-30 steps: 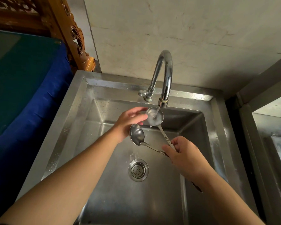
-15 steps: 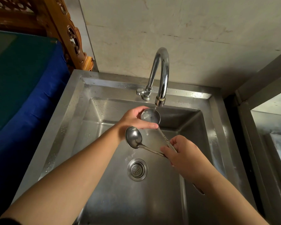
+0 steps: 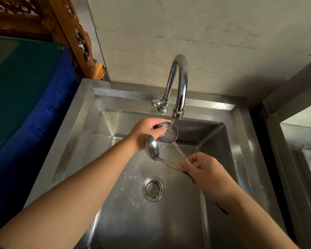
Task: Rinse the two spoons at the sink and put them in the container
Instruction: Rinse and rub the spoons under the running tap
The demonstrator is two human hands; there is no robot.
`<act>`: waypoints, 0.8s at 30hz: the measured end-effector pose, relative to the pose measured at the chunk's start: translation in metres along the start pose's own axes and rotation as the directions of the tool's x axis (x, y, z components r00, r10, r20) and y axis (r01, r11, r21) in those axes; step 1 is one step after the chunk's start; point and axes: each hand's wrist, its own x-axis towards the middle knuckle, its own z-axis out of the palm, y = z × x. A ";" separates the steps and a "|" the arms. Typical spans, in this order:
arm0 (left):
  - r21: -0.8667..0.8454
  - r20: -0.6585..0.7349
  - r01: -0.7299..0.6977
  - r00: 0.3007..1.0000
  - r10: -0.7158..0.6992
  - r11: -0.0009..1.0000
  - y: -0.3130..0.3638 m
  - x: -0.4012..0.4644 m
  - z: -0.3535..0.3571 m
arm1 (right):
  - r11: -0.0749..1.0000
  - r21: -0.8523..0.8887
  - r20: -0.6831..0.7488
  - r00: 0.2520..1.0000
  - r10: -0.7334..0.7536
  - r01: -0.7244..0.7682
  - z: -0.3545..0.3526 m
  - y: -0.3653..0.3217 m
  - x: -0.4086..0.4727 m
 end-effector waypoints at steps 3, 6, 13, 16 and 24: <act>-0.123 0.120 0.050 0.992 -0.035 0.991 0.002 -0.004 -0.006 | 1.000 0.008 0.017 1.000 0.006 -0.006 0.000 0.001 0.001; -0.154 0.168 0.091 0.984 -0.065 0.984 0.003 -0.005 -0.007 | 1.000 -0.002 0.044 0.999 -0.004 0.004 0.000 0.000 0.002; -0.033 -0.001 0.027 1.000 -0.027 0.999 0.002 -0.002 0.004 | 0.999 -0.018 0.060 0.998 -0.026 0.027 0.001 0.000 0.001; 0.067 -0.128 -0.079 0.988 0.087 0.995 0.006 0.002 0.012 | 0.999 -0.023 0.040 0.998 -0.042 0.043 0.002 -0.002 0.001; 0.149 -0.025 -0.097 0.995 0.102 0.984 0.010 -0.003 0.003 | 0.997 0.082 0.039 0.999 -0.014 0.011 0.000 -0.002 0.002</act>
